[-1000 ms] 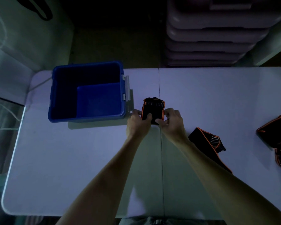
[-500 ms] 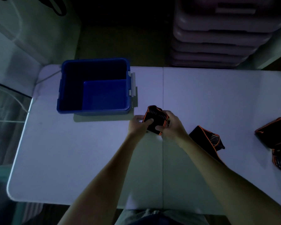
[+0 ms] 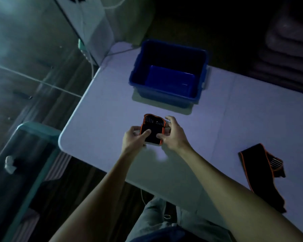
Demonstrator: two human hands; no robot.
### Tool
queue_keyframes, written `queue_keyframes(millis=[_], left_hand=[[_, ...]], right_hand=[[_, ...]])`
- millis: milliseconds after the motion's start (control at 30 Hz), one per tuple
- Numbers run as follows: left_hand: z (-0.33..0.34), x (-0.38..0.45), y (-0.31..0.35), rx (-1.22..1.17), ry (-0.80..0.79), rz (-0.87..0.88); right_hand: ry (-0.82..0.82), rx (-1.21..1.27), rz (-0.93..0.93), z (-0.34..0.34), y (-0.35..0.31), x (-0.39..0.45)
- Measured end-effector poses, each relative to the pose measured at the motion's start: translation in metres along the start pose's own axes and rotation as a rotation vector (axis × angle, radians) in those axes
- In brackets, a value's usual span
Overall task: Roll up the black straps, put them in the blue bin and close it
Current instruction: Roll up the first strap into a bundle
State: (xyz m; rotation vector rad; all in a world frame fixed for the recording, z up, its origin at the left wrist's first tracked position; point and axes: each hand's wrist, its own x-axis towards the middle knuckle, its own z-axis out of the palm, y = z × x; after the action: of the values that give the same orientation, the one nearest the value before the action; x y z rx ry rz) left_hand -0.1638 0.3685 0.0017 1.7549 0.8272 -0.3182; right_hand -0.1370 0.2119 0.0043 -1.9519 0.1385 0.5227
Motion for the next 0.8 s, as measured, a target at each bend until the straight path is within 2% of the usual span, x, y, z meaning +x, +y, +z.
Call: queue_keyframes(millis=[200, 333, 467, 633, 800], left_hand=[[-0.034, -0.004, -0.025, 0.121, 0.039, 0.009], [-0.034, -0.011, -0.022, 0.256, 0.067, 0.118], [-0.029, -0.024, -0.014, 0.288, 0.130, 0.164], [-0.009, -0.040, 0.008, 0.410, 0.226, 0.355], [0.048, -0.065, 0.041, 0.464, 0.078, 0.569]], right_hand=[[-0.087, -0.207, -0.041, 0.044, -0.004, -0.002], [-0.056, -0.277, -0.050, 0.040, -0.001, -0.001], [-0.067, -0.268, -0.028, 0.019, 0.001, -0.006], [0.045, -0.232, -0.024, -0.019, 0.005, -0.024], [0.227, -0.173, -0.022, -0.078, 0.022, -0.061]])
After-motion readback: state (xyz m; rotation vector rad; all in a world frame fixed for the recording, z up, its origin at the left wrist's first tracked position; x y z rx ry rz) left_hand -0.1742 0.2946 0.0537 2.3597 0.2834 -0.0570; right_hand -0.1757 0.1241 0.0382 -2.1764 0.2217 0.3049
